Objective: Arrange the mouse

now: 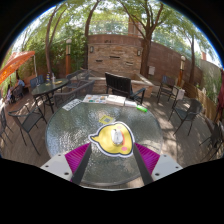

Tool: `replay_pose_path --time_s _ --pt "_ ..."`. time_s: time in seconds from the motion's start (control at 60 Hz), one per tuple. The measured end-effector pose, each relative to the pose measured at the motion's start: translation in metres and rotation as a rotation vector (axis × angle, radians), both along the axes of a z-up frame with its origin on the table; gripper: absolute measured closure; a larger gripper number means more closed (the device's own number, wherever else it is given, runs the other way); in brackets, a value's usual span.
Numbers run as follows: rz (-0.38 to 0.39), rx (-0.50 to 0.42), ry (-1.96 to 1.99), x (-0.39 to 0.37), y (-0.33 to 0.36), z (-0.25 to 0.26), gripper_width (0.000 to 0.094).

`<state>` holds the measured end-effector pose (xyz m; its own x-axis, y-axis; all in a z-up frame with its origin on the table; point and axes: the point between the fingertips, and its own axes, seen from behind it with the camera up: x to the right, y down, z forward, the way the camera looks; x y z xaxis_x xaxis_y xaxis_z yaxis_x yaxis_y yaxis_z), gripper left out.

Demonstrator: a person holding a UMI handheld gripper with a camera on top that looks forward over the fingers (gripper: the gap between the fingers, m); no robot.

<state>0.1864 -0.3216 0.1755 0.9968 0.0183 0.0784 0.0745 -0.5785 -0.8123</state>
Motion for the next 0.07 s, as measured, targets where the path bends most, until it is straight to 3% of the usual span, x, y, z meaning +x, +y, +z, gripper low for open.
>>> replay_pose_path --time_s 0.067 --pt "-0.004 -0.006 -0.002 0.0013 -0.0010 -0.0004 0.0080"
